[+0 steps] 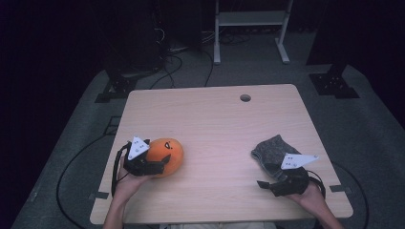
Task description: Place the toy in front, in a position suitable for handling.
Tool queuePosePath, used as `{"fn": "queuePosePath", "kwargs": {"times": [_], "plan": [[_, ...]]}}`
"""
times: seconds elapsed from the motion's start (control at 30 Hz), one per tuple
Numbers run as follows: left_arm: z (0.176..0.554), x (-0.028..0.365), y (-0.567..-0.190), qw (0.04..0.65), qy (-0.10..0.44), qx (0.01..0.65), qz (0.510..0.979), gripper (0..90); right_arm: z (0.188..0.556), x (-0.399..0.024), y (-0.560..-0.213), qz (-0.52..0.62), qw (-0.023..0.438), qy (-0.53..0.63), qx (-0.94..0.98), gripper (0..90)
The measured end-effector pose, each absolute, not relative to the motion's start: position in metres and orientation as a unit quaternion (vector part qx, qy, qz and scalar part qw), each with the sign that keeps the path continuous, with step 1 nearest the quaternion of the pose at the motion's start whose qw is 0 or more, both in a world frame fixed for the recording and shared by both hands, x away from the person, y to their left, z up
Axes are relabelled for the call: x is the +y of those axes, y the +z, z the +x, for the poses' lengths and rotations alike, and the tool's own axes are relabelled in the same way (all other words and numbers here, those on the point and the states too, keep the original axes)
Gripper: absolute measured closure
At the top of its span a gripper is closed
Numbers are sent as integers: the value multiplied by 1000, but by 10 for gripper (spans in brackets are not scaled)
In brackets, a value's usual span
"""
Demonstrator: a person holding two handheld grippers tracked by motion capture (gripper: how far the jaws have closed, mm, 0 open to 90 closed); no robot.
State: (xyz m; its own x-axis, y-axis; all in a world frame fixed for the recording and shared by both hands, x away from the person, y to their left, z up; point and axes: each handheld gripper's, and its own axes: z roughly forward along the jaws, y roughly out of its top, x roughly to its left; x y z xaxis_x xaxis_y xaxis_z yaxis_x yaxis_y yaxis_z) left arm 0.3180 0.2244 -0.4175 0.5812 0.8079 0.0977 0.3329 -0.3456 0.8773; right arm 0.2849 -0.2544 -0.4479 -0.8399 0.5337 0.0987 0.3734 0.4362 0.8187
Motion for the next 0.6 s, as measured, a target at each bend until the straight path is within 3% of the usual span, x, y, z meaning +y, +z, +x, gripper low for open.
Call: {"fn": "queuePosePath", "kwargs": {"times": [0.2,0.43,0.6], "plan": [[321,222,-428,410,264,373,789,80,285,-254,-448,268,86,456,845,263],[316,215,-437,410,289,357,788,222,284,-255,-447,267,95,455,845,263],[317,219,-438,419,266,375,783,290,283,-256,-445,267,98,458,842,263]]}}
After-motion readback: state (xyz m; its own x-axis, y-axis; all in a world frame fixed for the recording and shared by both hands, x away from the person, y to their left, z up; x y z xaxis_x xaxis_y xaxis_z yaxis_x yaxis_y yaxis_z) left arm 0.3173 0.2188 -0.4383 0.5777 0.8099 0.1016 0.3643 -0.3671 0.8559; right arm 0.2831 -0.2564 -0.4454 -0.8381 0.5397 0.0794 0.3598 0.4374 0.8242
